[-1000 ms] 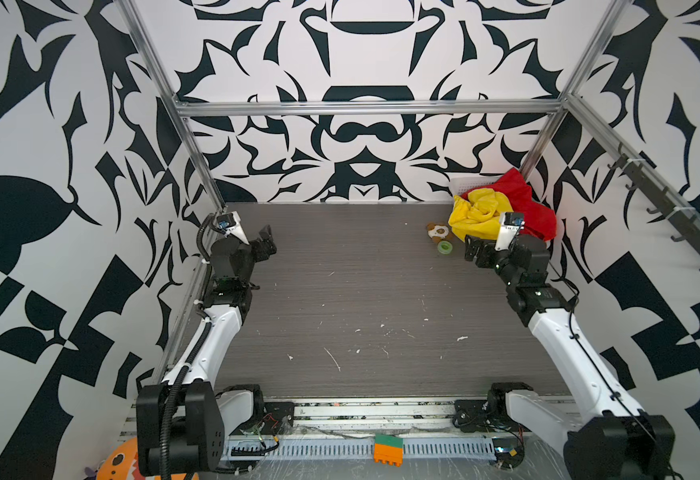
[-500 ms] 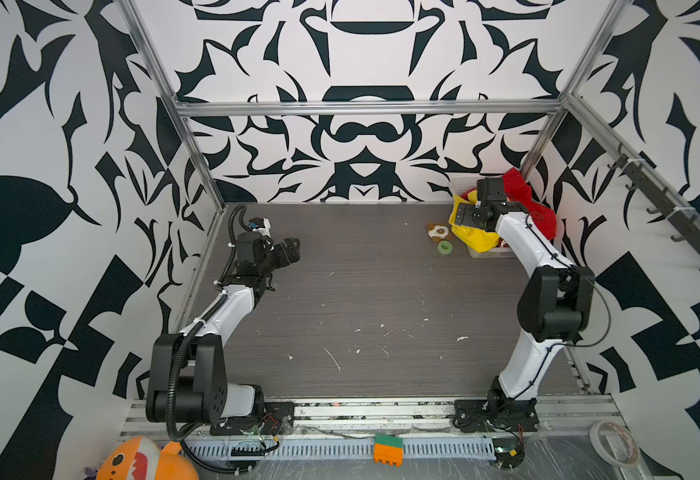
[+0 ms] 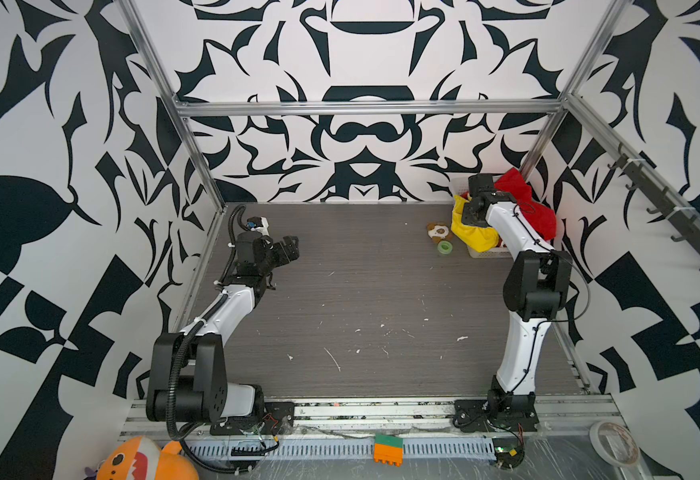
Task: Fold and stack the shorts
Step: 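Reach the right gripper into the basket and grasp the yellow shorts, then lift the yellow shorts out and drop them on the table center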
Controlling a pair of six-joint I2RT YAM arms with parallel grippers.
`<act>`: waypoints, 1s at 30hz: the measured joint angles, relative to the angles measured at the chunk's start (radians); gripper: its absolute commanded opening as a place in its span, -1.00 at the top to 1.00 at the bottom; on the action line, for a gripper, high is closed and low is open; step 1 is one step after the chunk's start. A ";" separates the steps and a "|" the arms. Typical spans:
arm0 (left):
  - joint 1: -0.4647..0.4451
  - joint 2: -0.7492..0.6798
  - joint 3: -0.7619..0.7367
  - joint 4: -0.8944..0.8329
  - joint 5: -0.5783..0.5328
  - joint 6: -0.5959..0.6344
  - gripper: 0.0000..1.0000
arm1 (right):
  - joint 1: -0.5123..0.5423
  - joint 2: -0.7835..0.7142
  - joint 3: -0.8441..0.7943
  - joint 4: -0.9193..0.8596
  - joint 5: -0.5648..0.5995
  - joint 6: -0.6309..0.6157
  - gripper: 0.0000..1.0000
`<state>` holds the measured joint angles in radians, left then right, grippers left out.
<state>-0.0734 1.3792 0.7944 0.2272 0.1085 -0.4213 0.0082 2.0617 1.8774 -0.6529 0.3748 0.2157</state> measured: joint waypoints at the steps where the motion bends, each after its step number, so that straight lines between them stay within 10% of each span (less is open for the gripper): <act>1: 0.000 -0.003 0.000 -0.001 -0.001 0.000 -0.82 | 0.000 -0.026 -0.022 0.012 -0.003 -0.005 1.00; 21: -0.006 -0.084 0.000 -0.005 -0.007 -0.002 -0.81 | -0.023 -0.263 0.159 0.164 -0.134 -0.046 1.00; 30: -0.007 -0.199 -0.003 -0.008 0.019 -0.002 -0.80 | -0.016 -0.500 0.147 0.180 -0.381 0.003 1.00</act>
<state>-0.0803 1.1805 0.7918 0.2188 0.1272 -0.4229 -0.0078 1.5612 2.0247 -0.4725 -0.0067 0.2184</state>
